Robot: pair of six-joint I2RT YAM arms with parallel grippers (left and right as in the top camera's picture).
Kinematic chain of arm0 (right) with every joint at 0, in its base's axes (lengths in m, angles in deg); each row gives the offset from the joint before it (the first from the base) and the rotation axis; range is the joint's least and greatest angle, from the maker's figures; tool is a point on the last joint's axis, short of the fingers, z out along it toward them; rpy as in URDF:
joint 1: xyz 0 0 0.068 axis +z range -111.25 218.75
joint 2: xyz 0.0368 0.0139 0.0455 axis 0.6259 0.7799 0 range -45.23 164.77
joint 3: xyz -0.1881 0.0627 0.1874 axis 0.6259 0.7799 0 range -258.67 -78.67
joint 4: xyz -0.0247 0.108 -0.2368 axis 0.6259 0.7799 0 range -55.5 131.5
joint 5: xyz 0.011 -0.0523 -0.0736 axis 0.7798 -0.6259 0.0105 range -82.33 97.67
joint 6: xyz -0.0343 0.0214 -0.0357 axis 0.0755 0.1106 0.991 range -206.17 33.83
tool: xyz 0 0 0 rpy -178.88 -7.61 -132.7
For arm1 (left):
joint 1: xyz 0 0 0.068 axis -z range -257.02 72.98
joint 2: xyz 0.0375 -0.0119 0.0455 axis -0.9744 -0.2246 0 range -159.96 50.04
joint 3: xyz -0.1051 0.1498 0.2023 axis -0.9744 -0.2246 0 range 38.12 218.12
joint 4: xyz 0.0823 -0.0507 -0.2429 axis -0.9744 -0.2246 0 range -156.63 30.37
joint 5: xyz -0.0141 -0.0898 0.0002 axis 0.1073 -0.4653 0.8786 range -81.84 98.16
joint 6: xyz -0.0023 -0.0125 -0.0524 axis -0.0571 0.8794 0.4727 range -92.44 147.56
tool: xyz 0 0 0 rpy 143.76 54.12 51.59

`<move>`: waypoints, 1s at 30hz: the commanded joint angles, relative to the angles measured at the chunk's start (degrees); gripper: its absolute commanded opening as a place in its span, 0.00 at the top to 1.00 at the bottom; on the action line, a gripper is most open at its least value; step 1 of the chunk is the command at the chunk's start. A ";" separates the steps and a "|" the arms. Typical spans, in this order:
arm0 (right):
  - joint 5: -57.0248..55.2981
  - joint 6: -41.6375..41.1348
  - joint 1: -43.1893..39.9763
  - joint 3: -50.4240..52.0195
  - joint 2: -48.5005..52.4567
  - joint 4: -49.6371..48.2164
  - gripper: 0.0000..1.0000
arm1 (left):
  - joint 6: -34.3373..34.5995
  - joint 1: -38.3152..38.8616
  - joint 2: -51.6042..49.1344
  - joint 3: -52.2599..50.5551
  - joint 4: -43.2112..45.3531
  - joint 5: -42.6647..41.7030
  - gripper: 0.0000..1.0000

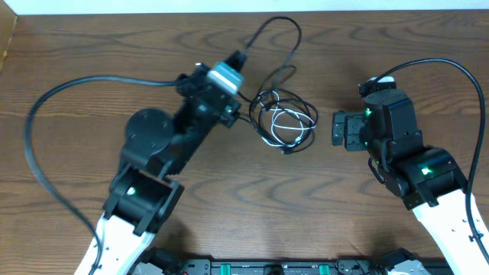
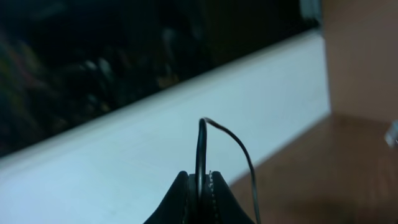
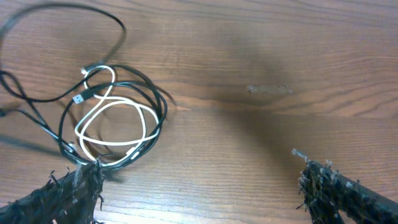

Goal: Untangle cables
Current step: 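Lift the black cable with the left gripper up and away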

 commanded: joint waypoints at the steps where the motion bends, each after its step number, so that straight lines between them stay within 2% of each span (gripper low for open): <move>1: -0.74 -0.90 -0.39 0.26 0.15 -0.15 0.01 | -0.13 0.09 3.39 2.43 3.02 4.68 0.93; 7: -0.70 -0.92 -0.37 0.26 0.15 -0.17 0.01 | 0.98 0.09 6.54 3.93 8.17 4.55 0.93; 14: -0.70 -0.90 -0.37 0.26 0.15 -1.16 0.01 | 2.05 0.13 7.10 4.26 8.48 0.35 0.93; 21: 3.30 -0.22 -0.22 0.26 0.87 -6.67 0.01 | 2.29 0.13 5.60 4.26 4.76 0.33 0.93; 26: 4.33 -0.26 -0.22 0.26 3.17 -7.52 0.01 | 2.93 0.13 2.97 4.26 5.14 0.28 0.93; 30: 5.16 -0.26 -0.22 0.26 4.31 -7.56 0.01 | 3.23 0.13 -0.24 4.26 8.72 0.31 0.93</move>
